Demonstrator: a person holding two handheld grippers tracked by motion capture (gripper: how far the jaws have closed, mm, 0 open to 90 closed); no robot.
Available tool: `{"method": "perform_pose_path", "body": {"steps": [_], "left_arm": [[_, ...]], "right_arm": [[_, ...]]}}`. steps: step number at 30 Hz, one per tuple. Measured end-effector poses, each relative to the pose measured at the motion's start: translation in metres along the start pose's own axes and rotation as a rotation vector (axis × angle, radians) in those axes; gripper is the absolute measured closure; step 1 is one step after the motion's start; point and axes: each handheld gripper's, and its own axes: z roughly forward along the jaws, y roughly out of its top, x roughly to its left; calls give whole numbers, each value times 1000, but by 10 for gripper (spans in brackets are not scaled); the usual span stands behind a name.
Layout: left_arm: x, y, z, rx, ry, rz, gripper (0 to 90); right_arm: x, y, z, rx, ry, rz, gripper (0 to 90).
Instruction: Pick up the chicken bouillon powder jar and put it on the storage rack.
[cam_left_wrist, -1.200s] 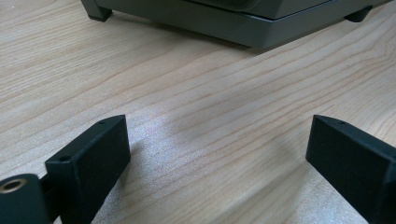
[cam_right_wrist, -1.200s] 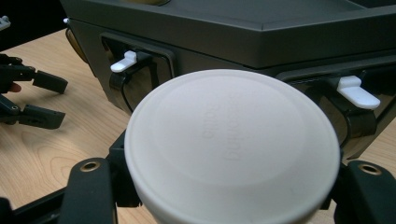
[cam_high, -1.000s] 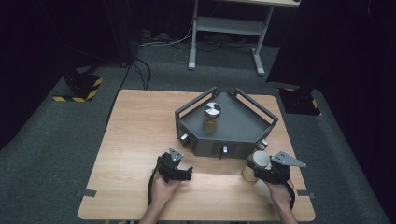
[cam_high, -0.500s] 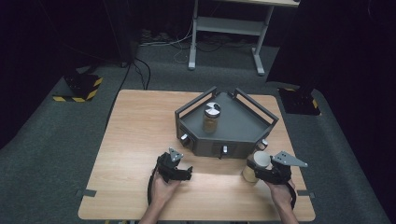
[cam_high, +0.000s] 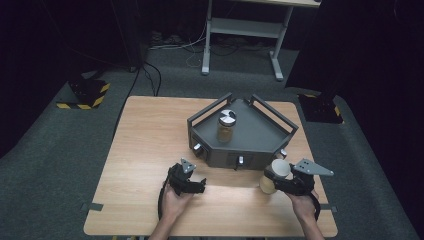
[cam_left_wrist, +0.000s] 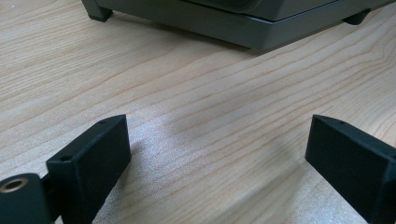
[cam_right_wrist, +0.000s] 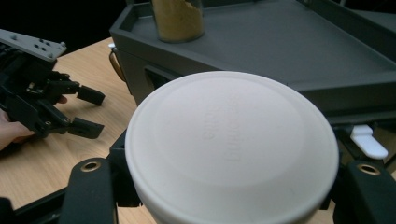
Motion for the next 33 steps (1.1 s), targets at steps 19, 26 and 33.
{"method": "perform_pose_path", "body": {"steps": [19,26,33], "left_arm": [[0,0,0,-1,0,0,67],[1,0,0,-1,-2,-2,67],[1,0,0,-1,-2,-1,67]], "right_arm": [[-7,41,-11,-21,73,-36,331],[-12,56,-12,-35,95,-35,331],[-16,71,-14,-52,110,-38,331]]}}
